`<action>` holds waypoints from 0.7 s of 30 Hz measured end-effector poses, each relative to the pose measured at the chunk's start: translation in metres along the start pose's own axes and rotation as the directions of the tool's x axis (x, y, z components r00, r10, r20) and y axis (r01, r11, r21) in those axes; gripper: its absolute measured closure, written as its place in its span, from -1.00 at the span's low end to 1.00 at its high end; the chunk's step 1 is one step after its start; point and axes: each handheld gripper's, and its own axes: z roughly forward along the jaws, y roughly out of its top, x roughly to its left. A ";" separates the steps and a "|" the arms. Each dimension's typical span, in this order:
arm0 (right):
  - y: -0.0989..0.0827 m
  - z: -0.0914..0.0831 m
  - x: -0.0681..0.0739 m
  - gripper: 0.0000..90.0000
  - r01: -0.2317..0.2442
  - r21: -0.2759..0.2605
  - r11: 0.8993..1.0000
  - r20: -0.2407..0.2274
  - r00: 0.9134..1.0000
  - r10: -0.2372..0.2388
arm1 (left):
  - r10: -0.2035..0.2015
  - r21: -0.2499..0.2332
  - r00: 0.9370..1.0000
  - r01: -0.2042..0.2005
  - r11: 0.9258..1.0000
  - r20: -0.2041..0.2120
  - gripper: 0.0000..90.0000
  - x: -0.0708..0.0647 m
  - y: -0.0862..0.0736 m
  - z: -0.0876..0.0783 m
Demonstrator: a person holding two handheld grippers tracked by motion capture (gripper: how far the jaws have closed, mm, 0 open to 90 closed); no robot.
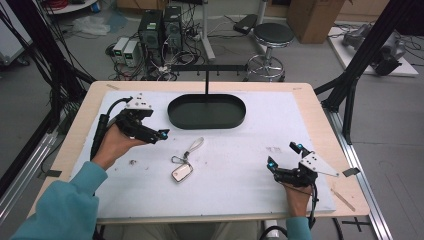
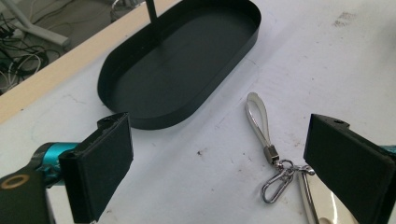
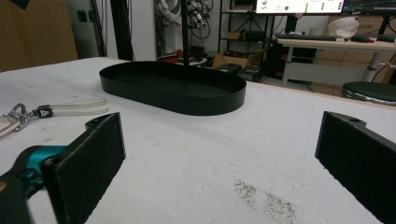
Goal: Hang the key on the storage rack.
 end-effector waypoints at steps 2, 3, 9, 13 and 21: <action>0.000 0.000 0.000 -0.98 -0.004 0.001 1.000 0.001 1.000 0.004 | -0.010 0.015 1.000 0.010 1.000 0.011 -0.81 0.000 0.001 0.006; 0.000 0.000 0.000 -0.98 -0.002 -0.001 1.000 0.003 1.000 0.002 | -0.013 0.026 1.000 0.013 1.000 0.019 -0.81 -0.001 0.002 0.010; 0.000 0.000 -0.001 -0.98 -0.003 -0.001 1.000 0.001 1.000 0.003 | -0.011 0.090 0.999 0.007 0.996 0.040 -0.81 -0.004 0.005 0.031; 0.000 0.000 -0.001 -0.98 -0.005 -0.001 1.000 -0.001 1.000 0.005 | 0.002 0.140 0.999 -0.010 0.990 0.054 -0.80 -0.009 0.006 0.044; 0.000 0.000 -0.001 -0.98 -0.003 -0.005 1.000 0.001 1.000 0.003 | 0.053 0.235 0.995 -0.071 0.969 0.082 -0.78 -0.022 0.006 0.068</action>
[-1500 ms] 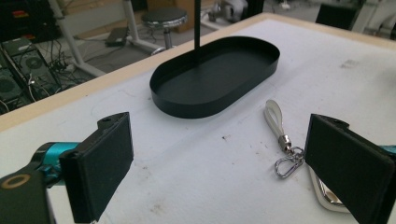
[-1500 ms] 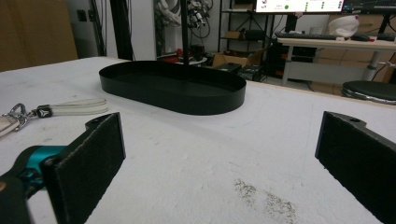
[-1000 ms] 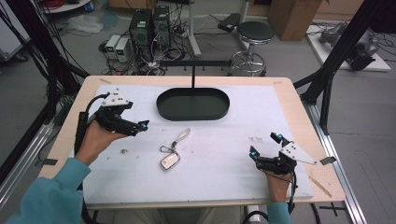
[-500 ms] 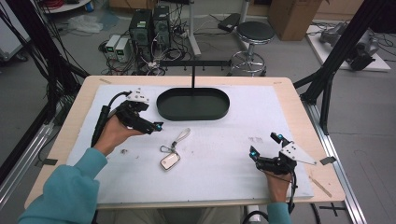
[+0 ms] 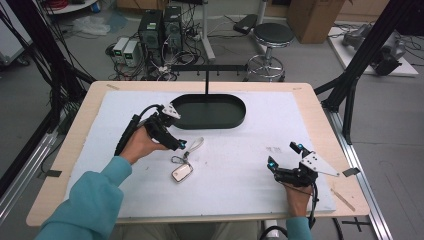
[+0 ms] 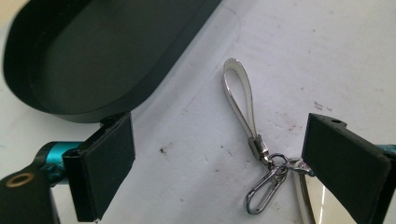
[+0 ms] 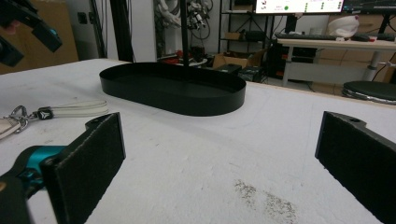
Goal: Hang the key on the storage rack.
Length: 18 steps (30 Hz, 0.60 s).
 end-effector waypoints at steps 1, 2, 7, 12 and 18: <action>0.000 0.000 0.000 -0.98 -0.002 0.001 1.000 -0.001 1.000 0.002 | 0.000 0.000 1.000 0.000 1.000 0.000 -0.77 0.000 0.000 0.000; 0.000 0.000 0.000 -0.98 -0.001 0.001 1.000 -0.001 1.000 0.001 | 0.000 0.014 1.000 0.000 1.000 0.004 -0.77 -0.001 0.001 0.003; 0.000 0.000 0.000 -0.98 -0.004 -0.004 1.000 -0.002 1.000 0.004 | 0.007 0.067 0.999 -0.010 0.998 0.045 -0.66 -0.009 0.006 0.016; 0.000 -0.001 0.000 -0.98 -0.010 -0.005 1.000 -0.001 1.000 0.010 | -0.004 0.108 0.999 0.000 0.994 0.042 -0.62 -0.011 0.008 0.024; 0.000 -0.001 0.000 -0.98 -0.016 -0.004 1.000 -0.004 1.000 0.016 | -0.013 0.162 0.999 0.006 0.987 0.042 -0.49 -0.015 0.011 0.031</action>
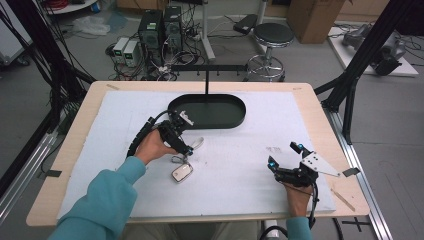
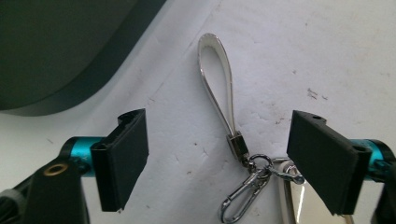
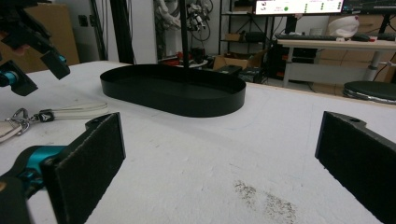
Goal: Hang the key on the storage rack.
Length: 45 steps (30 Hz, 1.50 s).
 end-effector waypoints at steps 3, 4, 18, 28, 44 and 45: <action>0.000 0.000 0.000 -0.98 0.001 0.000 1.000 0.000 1.000 -0.001 | -0.003 0.014 1.000 0.002 1.000 0.008 -0.38 -0.001 0.001 0.002; 0.000 0.000 0.000 -0.98 0.000 0.000 1.000 -0.001 1.000 0.000 | -0.013 0.033 1.000 0.013 0.999 0.008 -0.36 -0.001 0.001 0.005; 0.000 0.000 0.000 -0.98 0.000 0.001 1.000 0.000 1.000 0.000 | -0.103 0.118 0.995 0.102 0.988 0.002 0.08 -0.004 0.005 0.015; 0.000 0.000 -0.001 -0.98 0.006 -0.007 1.000 0.002 1.000 -0.006 | -0.133 0.150 0.991 0.133 0.980 -0.010 0.28 -0.008 0.008 0.022; 0.000 0.000 -0.001 -0.98 0.002 -0.004 1.000 0.002 1.000 -0.002 | -0.153 0.197 0.988 0.156 0.968 -0.028 0.60 -0.011 0.011 0.033; 0.000 0.000 -0.001 -0.98 0.001 -0.005 1.000 0.003 1.000 -0.001 | -0.152 0.203 0.988 0.155 0.967 -0.033 0.63 -0.011 0.011 0.034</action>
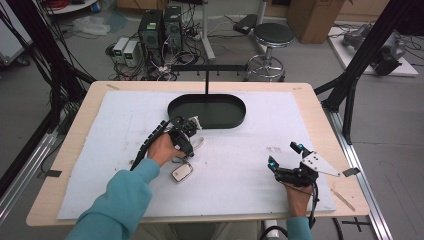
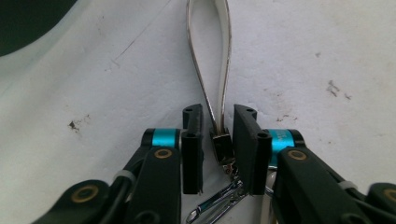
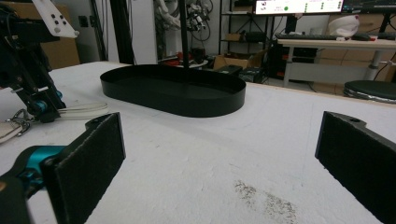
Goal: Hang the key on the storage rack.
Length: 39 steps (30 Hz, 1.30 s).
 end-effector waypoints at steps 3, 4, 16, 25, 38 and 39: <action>0.000 0.000 0.000 -0.98 0.004 -0.002 1.000 -0.001 1.000 -0.004 | -0.004 0.013 1.000 0.004 1.000 -0.002 0.77 -0.001 0.000 0.003; 0.000 0.000 0.000 -0.98 0.004 -0.002 1.000 -0.001 1.000 -0.004 | -0.001 0.016 1.000 0.001 1.000 -0.009 0.77 -0.002 0.001 0.003; 0.000 0.000 0.000 -0.98 0.000 0.000 1.000 -0.001 1.000 0.000 | 0.020 0.011 1.000 -0.020 1.000 -0.020 0.82 -0.002 -0.001 0.000; 0.000 0.000 0.000 -0.98 0.000 0.000 1.000 0.001 1.000 0.000 | 0.017 -0.086 1.000 -0.019 0.996 -0.018 0.82 0.001 -0.005 -0.019; 0.000 0.000 0.000 -0.98 0.006 0.001 1.000 0.000 1.000 -0.006 | -0.040 -0.347 0.996 0.010 0.938 -0.081 0.82 0.014 -0.013 -0.060; 0.000 0.000 0.000 -0.98 0.006 0.001 1.000 0.000 1.000 -0.006 | -0.048 -0.364 0.995 0.012 0.931 -0.090 0.82 0.016 -0.013 -0.063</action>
